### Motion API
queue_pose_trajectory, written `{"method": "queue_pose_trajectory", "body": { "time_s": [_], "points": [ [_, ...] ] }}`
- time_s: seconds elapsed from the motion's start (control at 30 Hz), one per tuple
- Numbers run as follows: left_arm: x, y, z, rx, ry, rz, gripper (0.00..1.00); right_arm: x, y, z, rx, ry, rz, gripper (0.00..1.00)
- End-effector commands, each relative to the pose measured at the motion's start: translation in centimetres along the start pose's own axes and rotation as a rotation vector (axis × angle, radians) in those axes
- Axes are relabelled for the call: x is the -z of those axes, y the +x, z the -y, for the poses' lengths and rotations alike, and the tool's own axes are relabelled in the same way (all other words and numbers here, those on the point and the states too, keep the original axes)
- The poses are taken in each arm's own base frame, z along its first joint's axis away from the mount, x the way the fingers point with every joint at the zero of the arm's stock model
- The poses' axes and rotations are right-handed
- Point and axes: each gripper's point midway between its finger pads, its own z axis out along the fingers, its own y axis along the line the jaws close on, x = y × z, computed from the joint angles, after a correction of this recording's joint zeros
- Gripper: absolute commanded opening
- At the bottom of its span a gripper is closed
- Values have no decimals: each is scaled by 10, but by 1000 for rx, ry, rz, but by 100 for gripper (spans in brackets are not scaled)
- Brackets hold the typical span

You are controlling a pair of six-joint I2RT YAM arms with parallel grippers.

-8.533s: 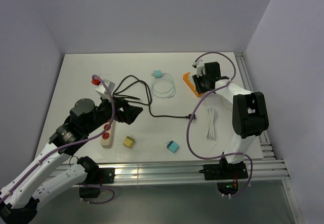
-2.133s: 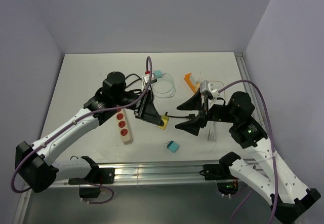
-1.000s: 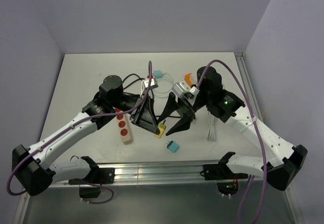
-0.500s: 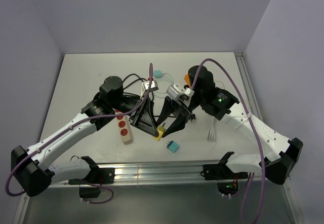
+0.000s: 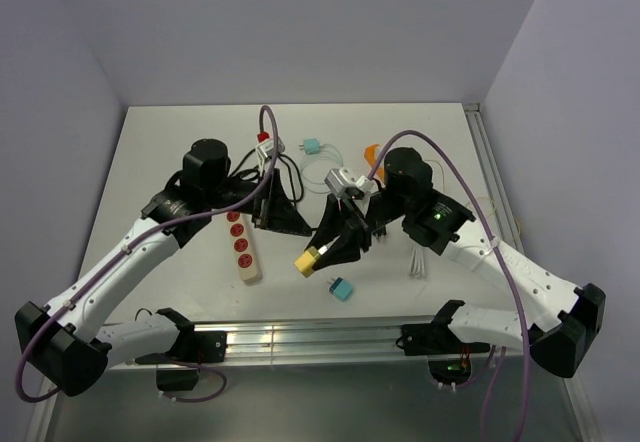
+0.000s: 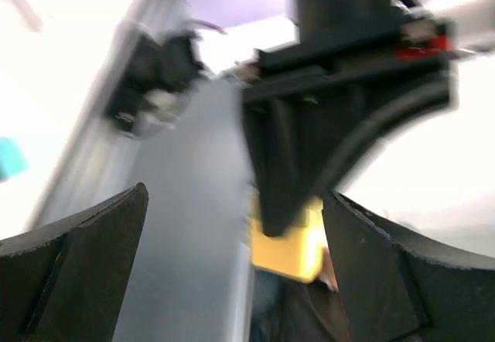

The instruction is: Insert the plug

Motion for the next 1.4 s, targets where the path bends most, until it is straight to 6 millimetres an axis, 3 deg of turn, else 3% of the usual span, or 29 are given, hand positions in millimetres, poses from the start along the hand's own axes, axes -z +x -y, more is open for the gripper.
{"method": "queue_pose_trajectory", "body": {
  "time_s": [0.0,0.07,0.1,0.17,0.2,0.27,0.3,0.33,0.37,0.4,0.53,0.63,0.8,1.13,1.37],
  "points": [
    [11,-26,-13,-166,-203,140,99,3,-27,15,17,162,57,0],
    [21,-34,-26,-164,-332,217,99,7,-27,27,-49,256,67,0],
    [37,-51,-38,-187,-465,342,99,11,-28,40,-72,341,82,0],
    [55,-60,-50,-215,-583,445,99,14,-28,50,-153,420,111,0],
    [72,-68,-49,-248,-650,539,100,17,-27,56,-180,466,123,0],
    [82,-67,-52,-296,-685,586,99,24,-27,71,-262,566,151,0],
    [89,-70,-39,-341,-666,641,98,26,-27,76,-293,592,160,0],
    [87,-65,-44,-361,-653,634,95,28,-29,81,-309,623,180,0],
    [86,-64,-38,-389,-621,643,93,28,-32,82,-342,627,201,0],
    [86,-65,-20,-445,-556,676,91,28,-33,83,-351,630,213,0],
    [80,-53,0,-500,-428,673,74,30,-38,85,-379,657,238,0],
    [79,-48,8,-518,-388,667,68,28,-43,85,-394,640,248,0],
    [71,-38,11,-530,-351,605,63,24,-41,86,-462,622,257,0],
    [65,-30,9,-521,-303,577,54,23,-62,83,-493,571,360,0],
    [58,-24,29,-536,-188,565,56,18,-67,80,-496,518,380,0]
  ]
}}
